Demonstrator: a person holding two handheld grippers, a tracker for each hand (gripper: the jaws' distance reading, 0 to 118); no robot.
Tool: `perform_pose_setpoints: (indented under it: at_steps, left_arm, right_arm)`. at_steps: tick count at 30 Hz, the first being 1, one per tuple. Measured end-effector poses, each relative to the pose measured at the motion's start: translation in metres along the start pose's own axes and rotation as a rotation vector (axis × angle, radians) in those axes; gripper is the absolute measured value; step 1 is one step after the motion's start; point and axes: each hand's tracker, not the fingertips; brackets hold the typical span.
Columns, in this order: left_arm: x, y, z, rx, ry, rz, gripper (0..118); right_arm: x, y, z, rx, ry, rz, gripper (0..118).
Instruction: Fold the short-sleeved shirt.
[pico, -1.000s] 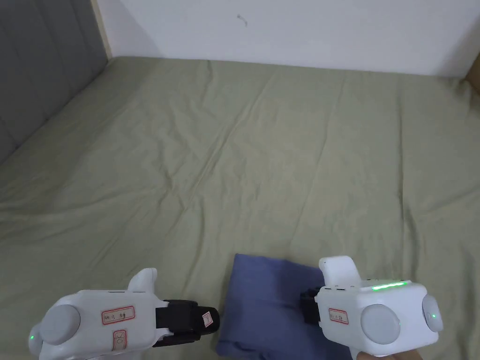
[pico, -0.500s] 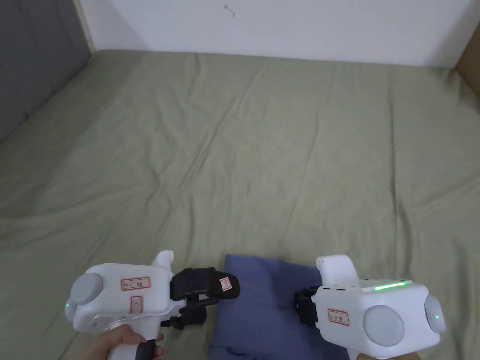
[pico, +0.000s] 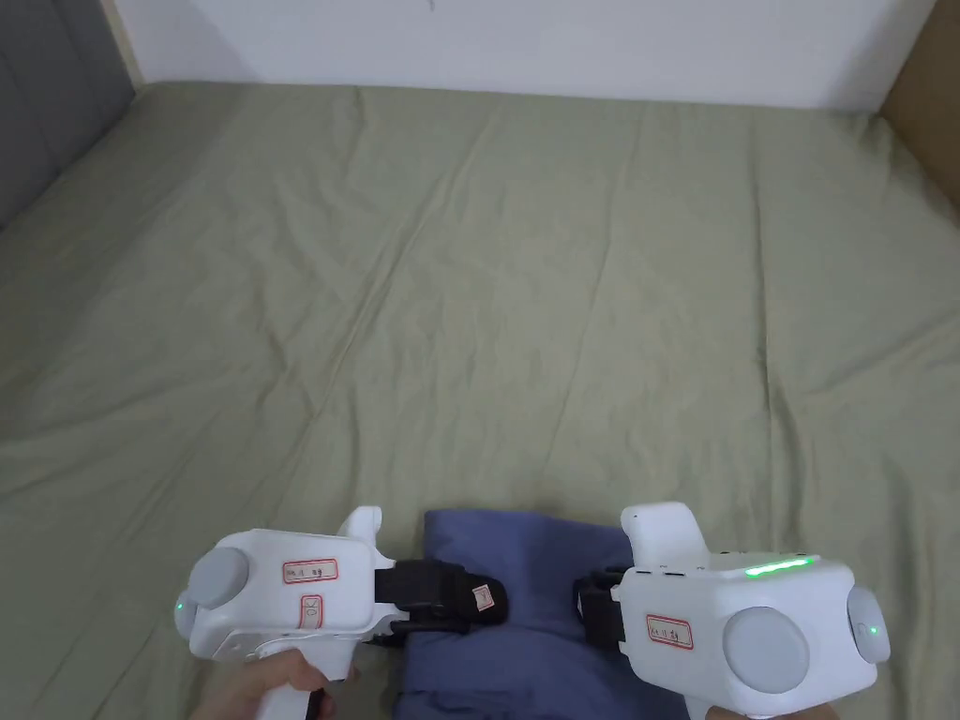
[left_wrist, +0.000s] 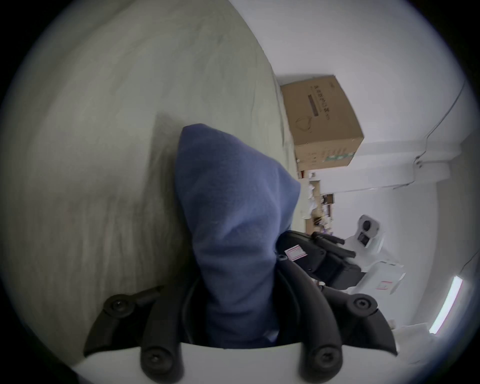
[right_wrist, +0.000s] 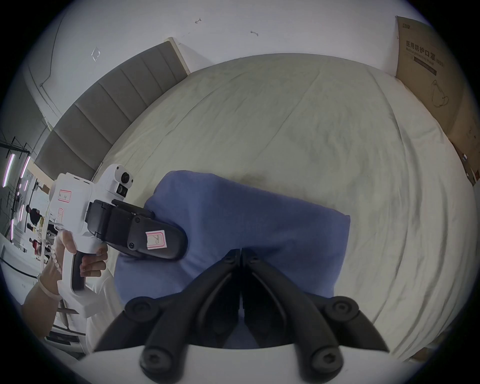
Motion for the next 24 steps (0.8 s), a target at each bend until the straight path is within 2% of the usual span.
perform_pose_setpoints:
  at_steps: [2,4,6,9,12,14,18,19,22,24]
  left_arm:
    - [0.006,-0.004,0.002,-0.01,0.034,-0.039,27]
    - [0.011,-0.002,0.01,-0.006,0.036,-0.041,27]
    - [0.014,0.003,0.022,0.0,0.044,-0.058,26]
    - [0.019,0.013,0.058,0.024,0.139,-0.103,26]
    - [0.015,0.031,0.114,0.032,0.26,-0.175,26]
    - [0.008,0.045,0.155,0.059,0.381,-0.161,26]
    - [-0.004,0.07,0.233,0.118,0.556,-0.13,26]
    - [-0.005,0.075,0.249,0.13,0.606,-0.11,26]
    - [0.003,0.082,0.288,0.106,0.747,-0.169,26]
    - [-0.004,0.093,0.313,0.134,0.841,-0.144,26]
  right_arm:
    - [-0.004,0.001,0.004,0.0,-0.007,0.01,2]
    - [-0.011,0.003,0.01,0.009,-0.043,0.072,2]
    - [-0.016,0.005,0.016,0.034,-0.053,0.088,2]
    - [-0.019,0.007,0.025,0.063,-0.038,0.065,2]
    - [-0.026,0.005,0.03,0.106,-0.097,0.145,2]
    - [-0.026,0.004,0.029,0.1,-0.091,0.134,2]
    - [-0.019,0.002,0.024,0.086,-0.054,0.029,2]
    - [-0.018,0.001,0.021,0.08,-0.058,0.025,2]
    - [-0.017,-0.001,0.014,0.054,-0.084,0.028,2]
    - [-0.016,-0.002,0.01,0.041,-0.095,0.029,2]
